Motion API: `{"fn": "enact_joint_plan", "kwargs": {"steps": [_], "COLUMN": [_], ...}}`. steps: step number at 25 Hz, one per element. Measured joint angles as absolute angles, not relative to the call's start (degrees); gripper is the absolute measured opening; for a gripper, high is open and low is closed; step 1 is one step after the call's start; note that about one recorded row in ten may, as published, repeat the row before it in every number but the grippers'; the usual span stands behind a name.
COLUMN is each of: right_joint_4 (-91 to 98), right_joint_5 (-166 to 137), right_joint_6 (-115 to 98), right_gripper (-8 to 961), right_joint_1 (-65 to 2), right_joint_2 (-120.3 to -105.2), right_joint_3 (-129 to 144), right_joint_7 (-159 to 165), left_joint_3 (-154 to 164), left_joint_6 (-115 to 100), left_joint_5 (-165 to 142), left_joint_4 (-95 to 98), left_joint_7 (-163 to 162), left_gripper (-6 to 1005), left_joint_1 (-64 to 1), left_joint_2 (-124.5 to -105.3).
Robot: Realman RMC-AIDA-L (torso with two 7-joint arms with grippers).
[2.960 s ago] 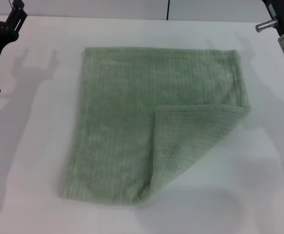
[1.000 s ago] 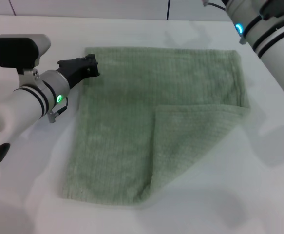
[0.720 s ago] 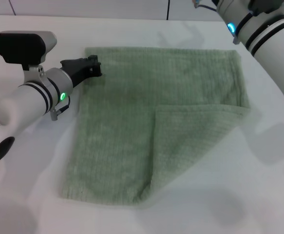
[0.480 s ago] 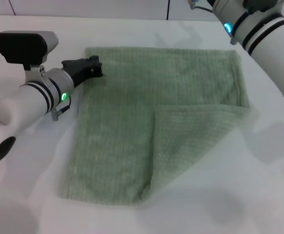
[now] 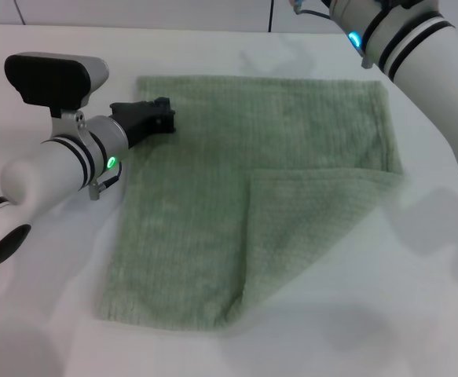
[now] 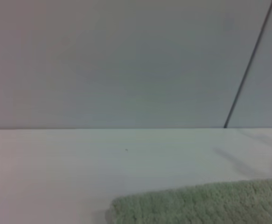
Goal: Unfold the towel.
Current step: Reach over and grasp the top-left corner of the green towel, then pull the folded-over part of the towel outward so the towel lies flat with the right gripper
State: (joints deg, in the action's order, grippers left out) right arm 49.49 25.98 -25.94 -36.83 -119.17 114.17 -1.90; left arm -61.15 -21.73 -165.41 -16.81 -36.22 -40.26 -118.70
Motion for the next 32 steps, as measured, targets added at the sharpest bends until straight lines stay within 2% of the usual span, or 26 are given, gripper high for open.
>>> {"fn": "enact_joint_plan", "kwargs": {"steps": [21,26,32], "right_joint_4": [51.73,53.94,59.80], "right_joint_5": [26.02,26.02,26.06], "right_joint_6": [-18.80,-11.73,7.02], "right_gripper": [827,827,826], "right_joint_1": [-37.92,-39.01,-41.63], "right_joint_2": [-119.08,-118.92,-118.73], "right_joint_3": [114.03,113.95,112.34], "right_joint_7": [-2.15,-2.20,-2.59], "left_joint_3": [-59.34,-59.35,-59.43], "left_joint_6": [-20.13,-20.34,-20.41], "left_joint_5": [-165.30,-165.24,-165.19], "left_joint_4": [-16.86,-17.05,-17.05], "left_joint_7": [-36.12,-36.12,-36.12], "left_gripper": [-1,-1,-1], "left_joint_1": [-40.84,-40.70,-40.69], "left_joint_2": [-118.74,-118.74,-118.74]}}
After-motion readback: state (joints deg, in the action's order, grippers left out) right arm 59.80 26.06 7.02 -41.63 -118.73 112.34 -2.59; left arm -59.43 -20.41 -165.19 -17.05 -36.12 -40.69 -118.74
